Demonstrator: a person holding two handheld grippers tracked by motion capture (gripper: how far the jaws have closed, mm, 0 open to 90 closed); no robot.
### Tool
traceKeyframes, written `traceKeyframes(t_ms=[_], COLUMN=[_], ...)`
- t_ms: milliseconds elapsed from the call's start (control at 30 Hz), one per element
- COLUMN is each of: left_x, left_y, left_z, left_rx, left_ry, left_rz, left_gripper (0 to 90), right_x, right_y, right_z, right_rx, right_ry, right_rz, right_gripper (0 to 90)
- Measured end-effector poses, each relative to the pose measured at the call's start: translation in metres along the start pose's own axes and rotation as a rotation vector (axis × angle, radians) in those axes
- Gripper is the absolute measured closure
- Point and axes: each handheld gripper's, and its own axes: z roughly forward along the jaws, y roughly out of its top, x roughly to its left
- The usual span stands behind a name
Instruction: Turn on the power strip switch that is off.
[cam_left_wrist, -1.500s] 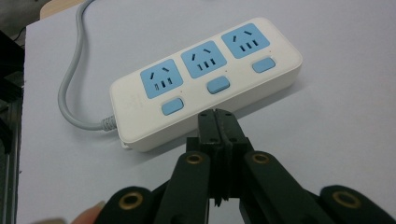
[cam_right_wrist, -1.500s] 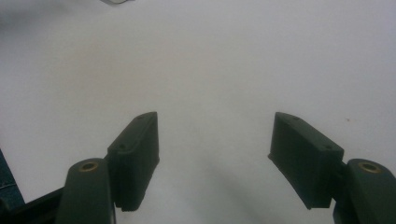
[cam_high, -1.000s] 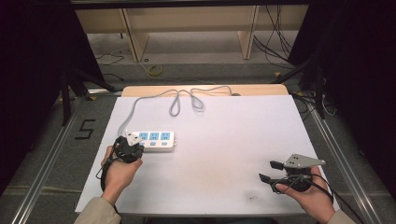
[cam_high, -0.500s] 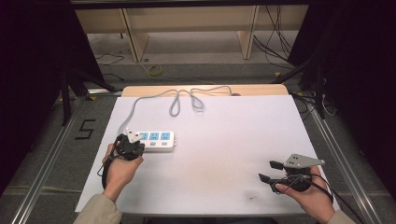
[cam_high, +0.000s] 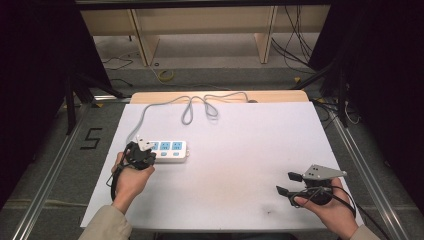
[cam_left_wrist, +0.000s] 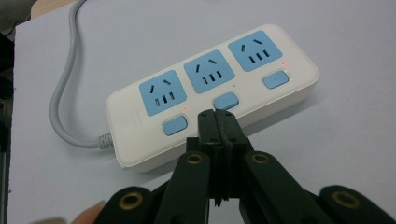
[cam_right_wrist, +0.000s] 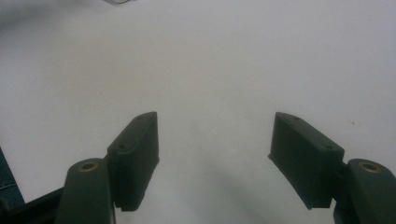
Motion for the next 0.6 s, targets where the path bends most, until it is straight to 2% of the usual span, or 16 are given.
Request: traceKeyframes(t_ms=[600], left_x=[-0.0005], left_y=[0.0045], left_z=[0.0056], left_rx=[0.006], left_ry=[-0.005], left_rz=[-0.004], left_gripper=[90.0], right_x=[0.0014], right_y=[0.0009], right_z=[0.0029], right_rx=[0.006], right_ry=[0.009], right_rz=[0.001], right_gripper=[32.5])
